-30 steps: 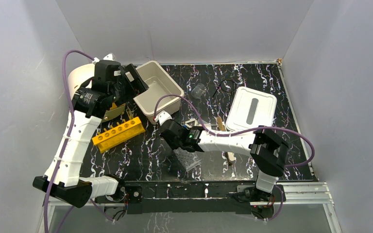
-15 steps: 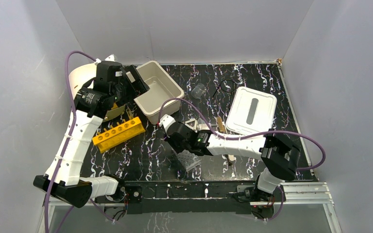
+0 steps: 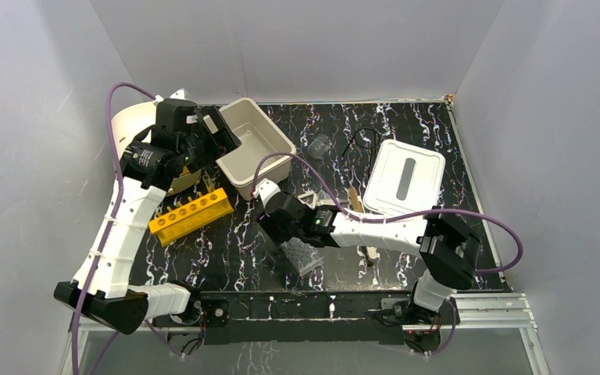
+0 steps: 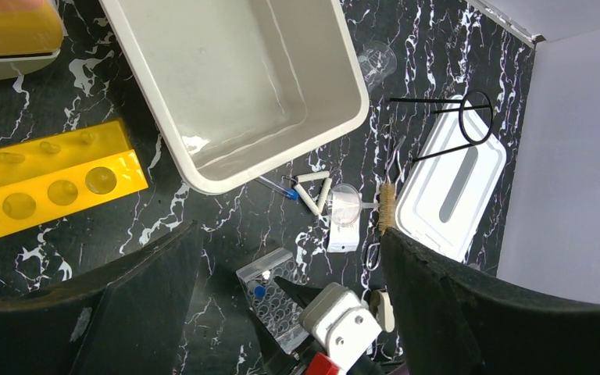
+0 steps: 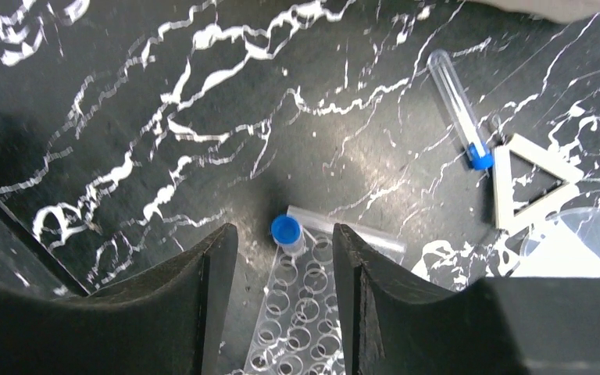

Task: Organize the chemistry lab equipment

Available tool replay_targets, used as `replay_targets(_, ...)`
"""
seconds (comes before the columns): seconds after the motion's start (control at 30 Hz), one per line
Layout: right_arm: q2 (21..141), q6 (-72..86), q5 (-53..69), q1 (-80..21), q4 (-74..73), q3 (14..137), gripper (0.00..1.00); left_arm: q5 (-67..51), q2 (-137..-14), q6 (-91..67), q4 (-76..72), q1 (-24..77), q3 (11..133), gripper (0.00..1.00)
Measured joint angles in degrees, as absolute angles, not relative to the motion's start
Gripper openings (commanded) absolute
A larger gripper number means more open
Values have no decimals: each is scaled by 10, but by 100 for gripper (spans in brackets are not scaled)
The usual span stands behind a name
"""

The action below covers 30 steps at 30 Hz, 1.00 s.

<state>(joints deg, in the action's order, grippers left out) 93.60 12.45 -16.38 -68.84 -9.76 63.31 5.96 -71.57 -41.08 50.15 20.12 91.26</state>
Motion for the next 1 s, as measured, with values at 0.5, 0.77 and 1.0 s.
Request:
replay_targets(0.5, 1008, 135, -161, -671, -131, 707, 32, 60, -705, -411, 503, 201, 913, 83)
replay_targets(0.77, 1013, 132, -156, -671, -153, 714, 26, 60, -703, -411, 502, 201, 912, 84)
replay_targets(1.0, 992, 117, -134, -671, -144, 700, 25, 60, -703, -411, 502, 201, 903, 84)
